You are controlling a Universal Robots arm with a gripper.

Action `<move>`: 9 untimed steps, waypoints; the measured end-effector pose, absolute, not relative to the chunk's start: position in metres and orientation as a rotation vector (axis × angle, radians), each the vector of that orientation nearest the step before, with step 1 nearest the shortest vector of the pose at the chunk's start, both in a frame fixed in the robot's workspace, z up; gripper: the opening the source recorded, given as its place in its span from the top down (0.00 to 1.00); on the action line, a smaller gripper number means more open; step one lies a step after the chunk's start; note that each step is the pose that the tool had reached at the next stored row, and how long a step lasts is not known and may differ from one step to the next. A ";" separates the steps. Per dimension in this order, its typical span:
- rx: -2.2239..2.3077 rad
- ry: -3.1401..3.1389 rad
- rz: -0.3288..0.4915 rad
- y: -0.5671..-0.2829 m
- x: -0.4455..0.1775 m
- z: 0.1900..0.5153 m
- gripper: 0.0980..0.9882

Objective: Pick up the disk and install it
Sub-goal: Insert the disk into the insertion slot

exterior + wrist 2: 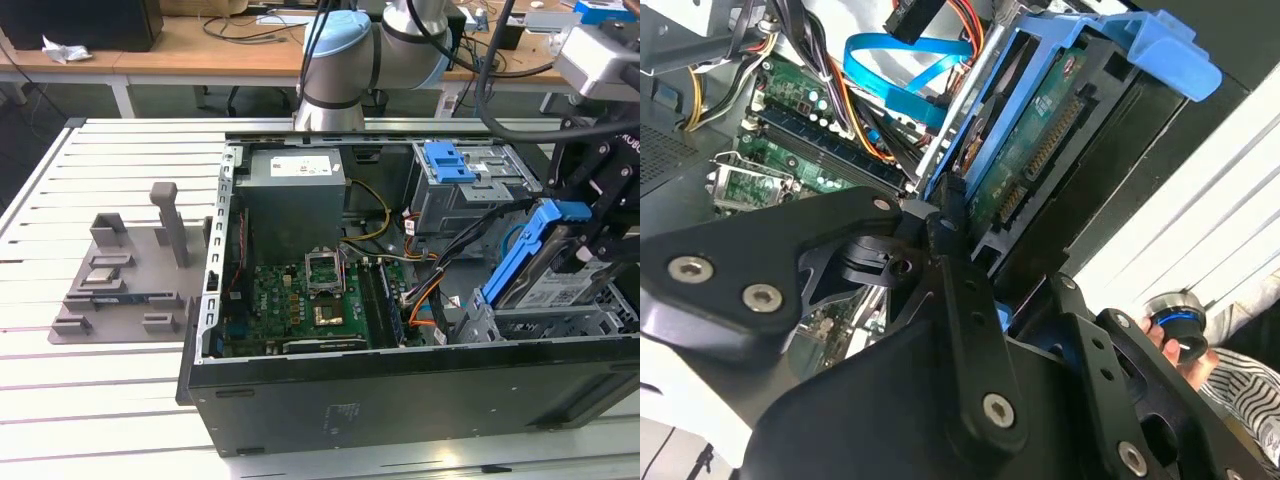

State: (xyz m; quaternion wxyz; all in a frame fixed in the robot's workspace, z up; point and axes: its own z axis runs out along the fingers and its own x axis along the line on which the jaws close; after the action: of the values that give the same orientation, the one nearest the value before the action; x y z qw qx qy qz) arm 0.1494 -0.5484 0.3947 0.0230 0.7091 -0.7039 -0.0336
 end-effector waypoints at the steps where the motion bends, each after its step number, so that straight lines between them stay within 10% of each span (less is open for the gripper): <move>1: 2.196 -2.180 -0.104 -0.548 0.149 0.393 0.70; 9: 2.196 -2.180 -0.104 -0.548 0.149 0.387 0.70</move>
State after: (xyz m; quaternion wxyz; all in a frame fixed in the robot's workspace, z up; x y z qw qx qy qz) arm 0.1494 -0.5484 0.3869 0.0230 0.7091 -0.7039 -0.0336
